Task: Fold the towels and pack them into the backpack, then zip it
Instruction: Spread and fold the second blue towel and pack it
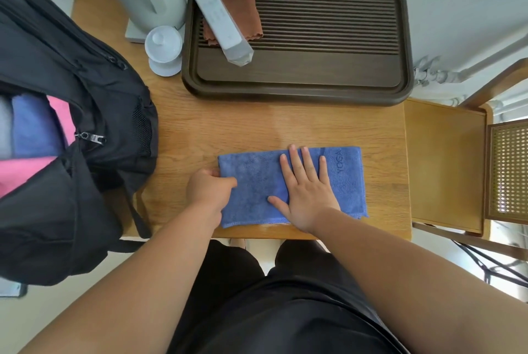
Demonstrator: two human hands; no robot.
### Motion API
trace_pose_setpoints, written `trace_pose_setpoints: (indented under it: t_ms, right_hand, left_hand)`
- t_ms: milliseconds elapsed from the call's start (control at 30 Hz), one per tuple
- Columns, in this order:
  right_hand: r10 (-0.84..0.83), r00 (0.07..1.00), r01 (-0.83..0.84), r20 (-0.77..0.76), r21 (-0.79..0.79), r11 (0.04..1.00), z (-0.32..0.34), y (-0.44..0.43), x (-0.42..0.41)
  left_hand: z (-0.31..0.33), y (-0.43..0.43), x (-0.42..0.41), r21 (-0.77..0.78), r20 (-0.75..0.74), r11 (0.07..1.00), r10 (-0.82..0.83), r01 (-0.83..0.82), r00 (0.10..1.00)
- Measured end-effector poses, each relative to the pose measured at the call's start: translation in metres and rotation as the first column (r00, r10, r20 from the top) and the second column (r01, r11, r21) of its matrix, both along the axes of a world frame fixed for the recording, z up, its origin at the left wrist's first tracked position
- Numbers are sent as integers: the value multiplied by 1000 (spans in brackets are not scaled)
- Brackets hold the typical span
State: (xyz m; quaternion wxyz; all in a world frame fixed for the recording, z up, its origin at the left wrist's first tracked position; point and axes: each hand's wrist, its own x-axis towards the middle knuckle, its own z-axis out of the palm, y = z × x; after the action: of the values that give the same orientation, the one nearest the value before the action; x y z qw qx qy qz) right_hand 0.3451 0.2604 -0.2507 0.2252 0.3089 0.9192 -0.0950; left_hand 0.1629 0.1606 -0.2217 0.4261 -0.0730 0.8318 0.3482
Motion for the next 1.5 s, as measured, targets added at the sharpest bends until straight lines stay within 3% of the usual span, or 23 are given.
trace_pose_setpoints:
  t_ms: [67,133,233,400,500,600,700,767,867,1033,1167,1300,1433,1500]
  right_hand:
    - [-3,1000,3,17,-12,1000,3,0,-1]
    - [-3,1000,4,22,-42,999,6,2,-2]
    - [-35,999,29,-32,-151,988,18,12,-1]
    - [-280,920,223,-274,-223,949,45,38,30]
    - [-417,872,330,-257,-320,888,50,60,61]
    - [-587,790,418,-179,-544,728,50,79,88]
    - [-778,624,439,-77,-789,430,56,91,104]
    - [-840,542,423,10,-867,263,59,96,110]
    - [-850,523,378,55,-909,174,57,98,114]
    - [-798,602,360,-17,-887,290,60,99,117]
    - [-705,701,362,-109,-798,482,55,97,117]
    - [-723,680,412,-123,-751,516,46,96,120]
    - [-603,778,438,-175,-536,721,39,99,123]
    - [-449,863,353,-232,-360,864,43,100,120]
  left_hand:
    - [2,-1,-4,71,157,994,69,-81,985]
    - [10,0,-6,123,223,990,45,-74,974]
    - [34,8,-2,214,123,975,-83,55,989]
    - [72,34,33,314,-120,914,-229,256,966]
    - [79,59,66,296,-238,872,-328,391,914]
    - [77,87,101,201,-349,826,-442,527,826]
    - [65,111,131,97,-382,779,-546,620,745]
    - [53,122,146,47,-388,739,-606,672,694]
    - [41,132,162,14,-372,688,-669,725,643]
    - [30,126,169,93,-190,590,-780,802,596]
    - [31,107,162,0,-326,593,-761,806,560]
    - [33,80,157,-259,-536,500,-786,827,308]
    - [22,64,162,-535,-309,222,-949,815,57]
    - [12,57,164,-559,-255,141,-967,817,-8]
